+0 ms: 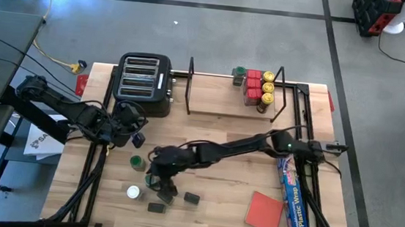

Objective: Shelf spices
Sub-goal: Put the bottom green seasoning bottle on the shelf aligned with the other green seasoning bottle

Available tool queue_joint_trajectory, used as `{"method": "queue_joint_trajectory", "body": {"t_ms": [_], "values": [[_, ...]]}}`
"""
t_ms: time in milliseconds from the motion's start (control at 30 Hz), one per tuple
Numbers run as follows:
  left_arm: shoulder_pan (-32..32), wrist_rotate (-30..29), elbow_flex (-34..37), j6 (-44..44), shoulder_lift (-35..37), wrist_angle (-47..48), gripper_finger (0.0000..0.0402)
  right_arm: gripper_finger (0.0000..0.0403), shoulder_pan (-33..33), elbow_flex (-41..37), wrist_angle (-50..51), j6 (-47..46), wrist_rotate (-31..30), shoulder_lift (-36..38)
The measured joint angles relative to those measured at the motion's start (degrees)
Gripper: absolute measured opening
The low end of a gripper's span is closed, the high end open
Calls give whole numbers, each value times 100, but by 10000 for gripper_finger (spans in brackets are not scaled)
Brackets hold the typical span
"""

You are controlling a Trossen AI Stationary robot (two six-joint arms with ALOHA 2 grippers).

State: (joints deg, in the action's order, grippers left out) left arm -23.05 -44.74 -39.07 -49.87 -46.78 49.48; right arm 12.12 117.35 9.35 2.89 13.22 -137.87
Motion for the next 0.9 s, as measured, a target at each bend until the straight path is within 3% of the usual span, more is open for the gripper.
{"method": "queue_joint_trajectory", "body": {"t_ms": [200,900], "values": [[-50,-80,0,0,2,-3,2,233,23,698,622,165,-256,-434],[-62,-87,0,0,-4,10,2,226,41,626,504,210,-351,-571]]}}
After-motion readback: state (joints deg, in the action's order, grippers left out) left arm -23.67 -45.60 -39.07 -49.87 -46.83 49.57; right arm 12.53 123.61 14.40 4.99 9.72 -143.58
